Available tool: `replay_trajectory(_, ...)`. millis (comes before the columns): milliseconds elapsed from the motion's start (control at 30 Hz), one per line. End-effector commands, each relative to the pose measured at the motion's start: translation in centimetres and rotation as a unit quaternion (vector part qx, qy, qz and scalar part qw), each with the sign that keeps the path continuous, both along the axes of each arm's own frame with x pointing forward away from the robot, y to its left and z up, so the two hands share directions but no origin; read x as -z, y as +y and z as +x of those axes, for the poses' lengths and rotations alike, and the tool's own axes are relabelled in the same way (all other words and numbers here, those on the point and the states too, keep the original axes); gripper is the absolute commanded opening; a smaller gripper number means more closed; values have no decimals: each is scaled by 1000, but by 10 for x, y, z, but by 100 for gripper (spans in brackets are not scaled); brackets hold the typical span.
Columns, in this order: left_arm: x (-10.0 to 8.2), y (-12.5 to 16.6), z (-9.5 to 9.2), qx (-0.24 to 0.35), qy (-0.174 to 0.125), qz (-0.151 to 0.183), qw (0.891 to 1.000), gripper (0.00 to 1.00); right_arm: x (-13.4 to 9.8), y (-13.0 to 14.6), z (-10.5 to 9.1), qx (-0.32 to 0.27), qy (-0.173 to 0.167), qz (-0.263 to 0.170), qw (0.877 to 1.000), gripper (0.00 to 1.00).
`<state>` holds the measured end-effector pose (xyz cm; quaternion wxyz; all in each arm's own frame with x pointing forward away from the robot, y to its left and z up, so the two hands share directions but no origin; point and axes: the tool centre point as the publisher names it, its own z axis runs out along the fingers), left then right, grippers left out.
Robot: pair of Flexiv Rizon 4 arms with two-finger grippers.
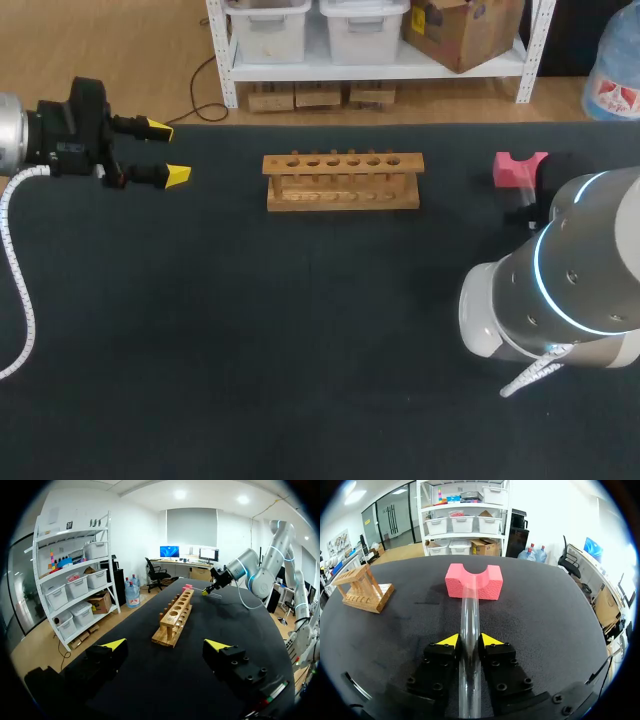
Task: Grasp the test tube, adjust it, and insert it.
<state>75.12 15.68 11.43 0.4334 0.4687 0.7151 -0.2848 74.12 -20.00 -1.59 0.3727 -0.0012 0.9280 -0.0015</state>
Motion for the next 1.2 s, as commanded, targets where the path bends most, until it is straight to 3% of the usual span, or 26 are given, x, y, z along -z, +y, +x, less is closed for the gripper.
replay_trajectory(33, 1, 1, 0, 1, -2, -2, 1000, 100, -1, -3, -2, -10, -5, 16, 1000, 0)
replay_trajectory(400, 1, 1, 0, 1, -2, -2, 1000, 100, -23, -4, -8, 9, -30, 24, 999, 0)
replay_trajectory(733, 1, 1, 0, 1, -2, -2, 1000, 100, -81, 12, -27, 19, -58, 30, 998, 0)
replay_trajectory(1000, 1, 1, 0, 1, -2, -2, 1000, 100, -113, 48, -46, -13, -73, -8, 997, 0)
replay_trajectory(1200, 1, 1, 0, 1, -2, -2, 1000, 100, -125, 87, -57, 2, -89, -9, 996, 0)
